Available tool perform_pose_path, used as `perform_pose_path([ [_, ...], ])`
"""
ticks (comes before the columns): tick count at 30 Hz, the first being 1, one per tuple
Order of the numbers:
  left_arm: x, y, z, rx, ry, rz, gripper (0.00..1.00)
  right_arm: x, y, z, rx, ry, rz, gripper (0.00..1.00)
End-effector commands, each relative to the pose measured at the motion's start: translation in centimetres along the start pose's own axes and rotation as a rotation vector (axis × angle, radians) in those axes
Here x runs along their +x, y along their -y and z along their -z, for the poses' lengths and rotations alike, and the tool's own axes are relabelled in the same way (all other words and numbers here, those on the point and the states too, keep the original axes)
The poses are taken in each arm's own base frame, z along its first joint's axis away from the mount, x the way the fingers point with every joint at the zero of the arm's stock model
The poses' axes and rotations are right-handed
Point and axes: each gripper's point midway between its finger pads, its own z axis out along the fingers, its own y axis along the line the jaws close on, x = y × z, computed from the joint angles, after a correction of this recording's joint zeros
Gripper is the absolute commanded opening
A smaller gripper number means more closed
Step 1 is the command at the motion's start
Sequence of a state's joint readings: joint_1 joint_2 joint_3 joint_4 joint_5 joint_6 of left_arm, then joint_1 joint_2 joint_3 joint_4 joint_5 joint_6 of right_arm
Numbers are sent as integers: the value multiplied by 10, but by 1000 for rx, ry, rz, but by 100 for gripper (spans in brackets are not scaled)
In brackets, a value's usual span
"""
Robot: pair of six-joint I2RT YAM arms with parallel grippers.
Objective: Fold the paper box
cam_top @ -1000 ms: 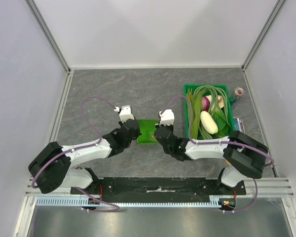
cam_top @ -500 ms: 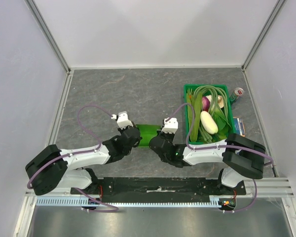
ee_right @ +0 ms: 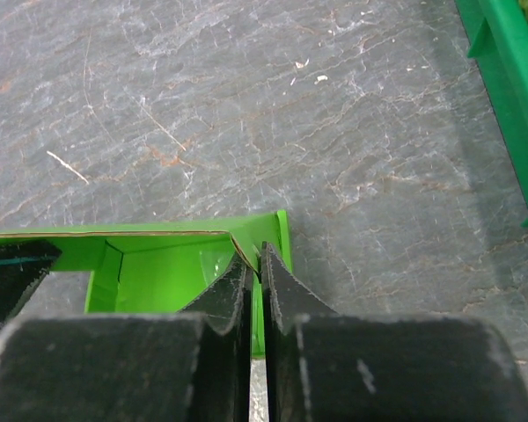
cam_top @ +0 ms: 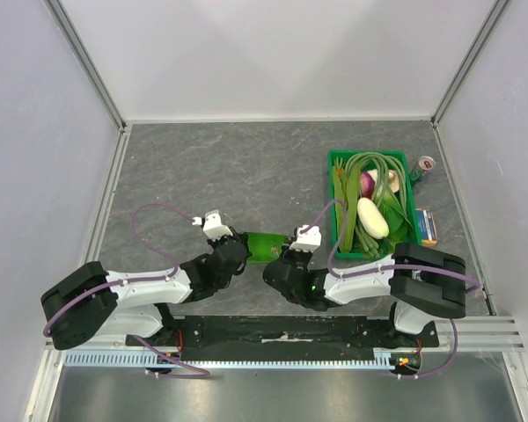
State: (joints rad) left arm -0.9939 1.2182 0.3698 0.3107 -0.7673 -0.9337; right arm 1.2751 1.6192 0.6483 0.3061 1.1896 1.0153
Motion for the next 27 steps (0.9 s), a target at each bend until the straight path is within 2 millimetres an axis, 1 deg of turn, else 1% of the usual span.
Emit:
perform_pose_path([
  [1,18,-54,4,-154,-3,-50,2,27,50,5,86,-14,183,11],
  [5,25,-54,5,-162,-18,-56,2,29,49,10,76,-10,181,12],
  [8,32,-58,8,-180,-25,-63,2,26,47,13,76,-3,188,14],
  [9,35,-62,11,-191,-32,-76,2,25,49,14,79,-6,203,16],
  [10,35,-64,12,-200,-26,-59,2,24,48,17,75,-10,201,21],
  [11,36,-66,13,-208,-28,-60,2,23,48,19,71,-17,195,23],
  [12,38,-67,14,-209,-29,-63,2,23,54,21,77,-28,230,26],
  [13,38,-68,15,-214,-29,-66,2,18,52,27,60,-33,228,34],
  [14,37,-68,15,-216,-27,-69,2,16,52,31,53,-40,225,40],
  [15,38,-66,16,-211,-28,-75,2,15,57,36,46,-64,274,46],
  [16,37,-65,17,-213,-28,-84,2,8,56,42,16,-92,259,54],
  [17,34,-64,18,-217,-15,-92,2,6,57,46,-4,-119,269,57],
  [18,34,-61,19,-211,-12,-96,2,16,62,53,-52,-191,325,65],
  [19,32,-62,20,-226,-9,-121,2,4,57,59,-102,-202,301,76],
  [20,31,-61,20,-227,-9,-133,2,0,57,62,-129,-221,299,79],
  [21,30,-56,20,-225,-8,-133,2,9,52,71,-222,-312,336,85],
  [22,30,-56,20,-233,-8,-145,2,-12,51,66,-236,-317,248,84],
  [23,31,-55,20,-231,-11,-150,2,-17,56,68,-242,-346,221,85],
  [24,31,-51,19,-229,-12,-152,2,-37,51,69,-300,-353,134,90],
  [25,32,-50,19,-228,-12,-157,2,-46,45,71,-345,-360,102,94],
  [26,33,-48,19,-223,-14,-159,2,-58,38,72,-390,-349,69,97],
  [27,36,-47,18,-226,-19,-172,2,-70,21,80,-482,-375,38,98],
])
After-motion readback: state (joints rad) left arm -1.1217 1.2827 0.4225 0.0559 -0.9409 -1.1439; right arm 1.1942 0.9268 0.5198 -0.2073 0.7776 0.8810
